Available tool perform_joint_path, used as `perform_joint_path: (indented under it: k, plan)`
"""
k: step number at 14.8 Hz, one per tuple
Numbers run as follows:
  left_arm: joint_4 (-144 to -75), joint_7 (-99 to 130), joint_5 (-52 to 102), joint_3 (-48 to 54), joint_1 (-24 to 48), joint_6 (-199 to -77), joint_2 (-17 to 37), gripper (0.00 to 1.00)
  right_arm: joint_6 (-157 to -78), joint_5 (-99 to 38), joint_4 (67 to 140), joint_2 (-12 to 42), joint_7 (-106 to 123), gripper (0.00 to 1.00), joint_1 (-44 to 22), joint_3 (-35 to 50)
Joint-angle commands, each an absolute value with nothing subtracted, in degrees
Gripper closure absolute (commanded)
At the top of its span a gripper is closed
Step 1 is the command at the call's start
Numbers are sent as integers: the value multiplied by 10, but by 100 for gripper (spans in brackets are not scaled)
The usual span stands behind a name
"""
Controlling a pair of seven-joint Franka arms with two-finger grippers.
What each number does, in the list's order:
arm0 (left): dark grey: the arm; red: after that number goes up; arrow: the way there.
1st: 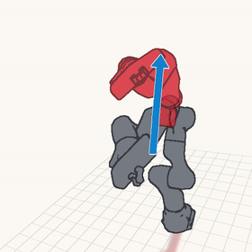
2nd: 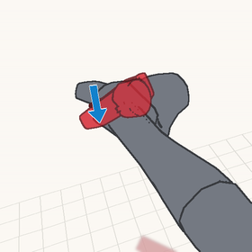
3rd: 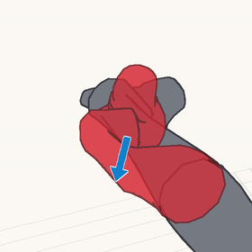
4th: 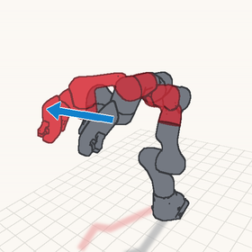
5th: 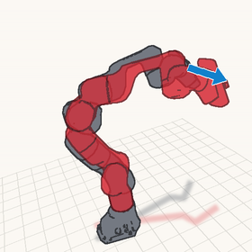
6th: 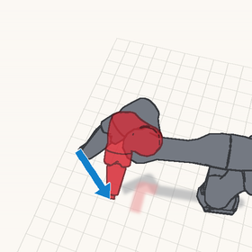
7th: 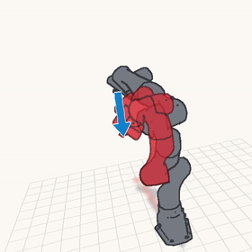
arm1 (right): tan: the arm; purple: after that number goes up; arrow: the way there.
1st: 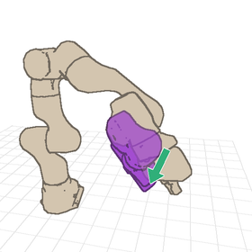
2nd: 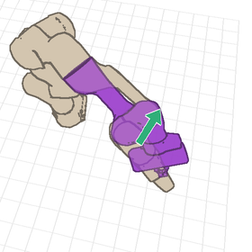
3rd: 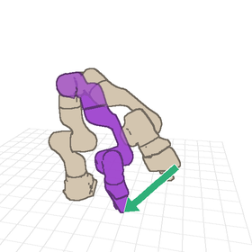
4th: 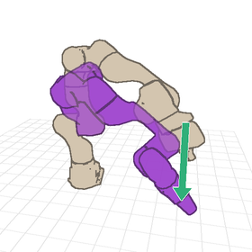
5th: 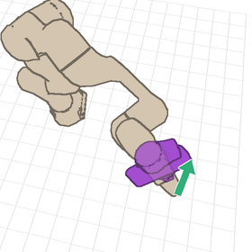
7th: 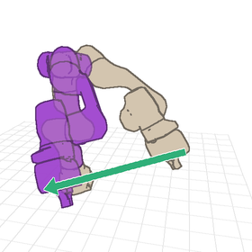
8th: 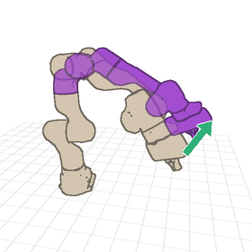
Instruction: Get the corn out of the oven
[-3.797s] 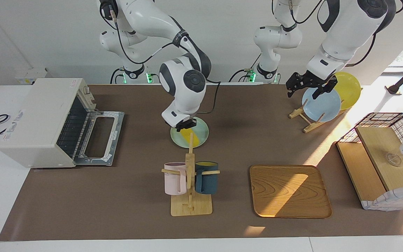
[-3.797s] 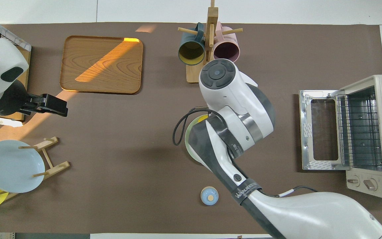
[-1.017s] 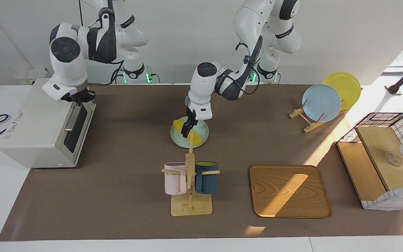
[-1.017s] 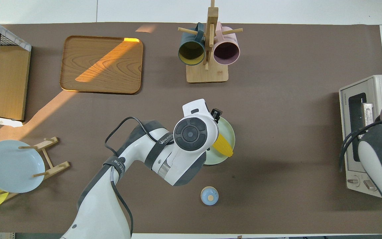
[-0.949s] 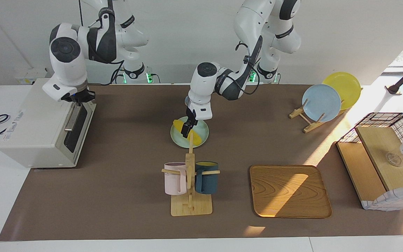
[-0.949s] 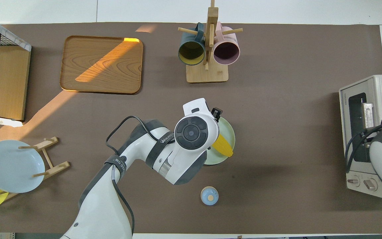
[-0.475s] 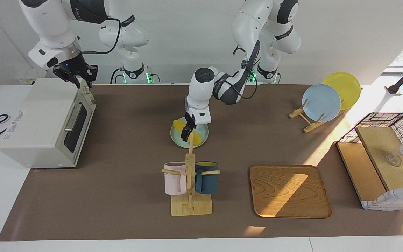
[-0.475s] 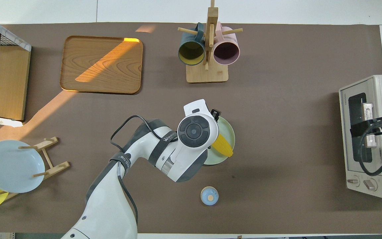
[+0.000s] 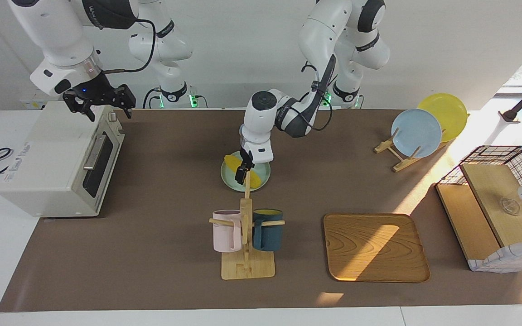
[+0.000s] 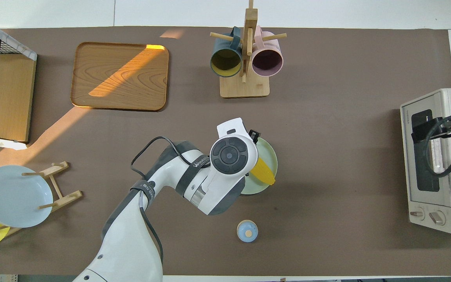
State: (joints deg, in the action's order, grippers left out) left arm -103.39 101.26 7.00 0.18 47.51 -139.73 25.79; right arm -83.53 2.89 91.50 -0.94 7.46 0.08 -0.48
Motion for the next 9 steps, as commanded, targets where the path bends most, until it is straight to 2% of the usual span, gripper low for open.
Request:
perform_joint_path:
  k: [1, 2, 4, 7, 8, 9]
  plan:
    - [-1038, 1028, 58, -6, 483, -1401, 258, 17, -817, 12, 894, 3, 79, 0, 14, -7]
    - [-1039, 1028, 58, -8, 484, -1398, 258, 24, -812, 12, 896, 2, 77, 0, 14, -7]
    - [-1044, 1028, 54, -10, 489, -1399, 257, 61, -813, 14, 899, 0, 77, 0, 10, -7]
    - [-1044, 1028, 48, -11, 491, -1391, 255, 92, -813, 14, 899, 0, 76, 0, 13, -7]
    - [-1041, 1027, 44, -15, 491, -1381, 255, 100, -813, 14, 899, 0, 76, 0, 13, -8]
    - [-1033, 1026, 32, -21, 491, -1362, 255, 100, -817, 13, 899, 0, 77, 0, 16, -7]
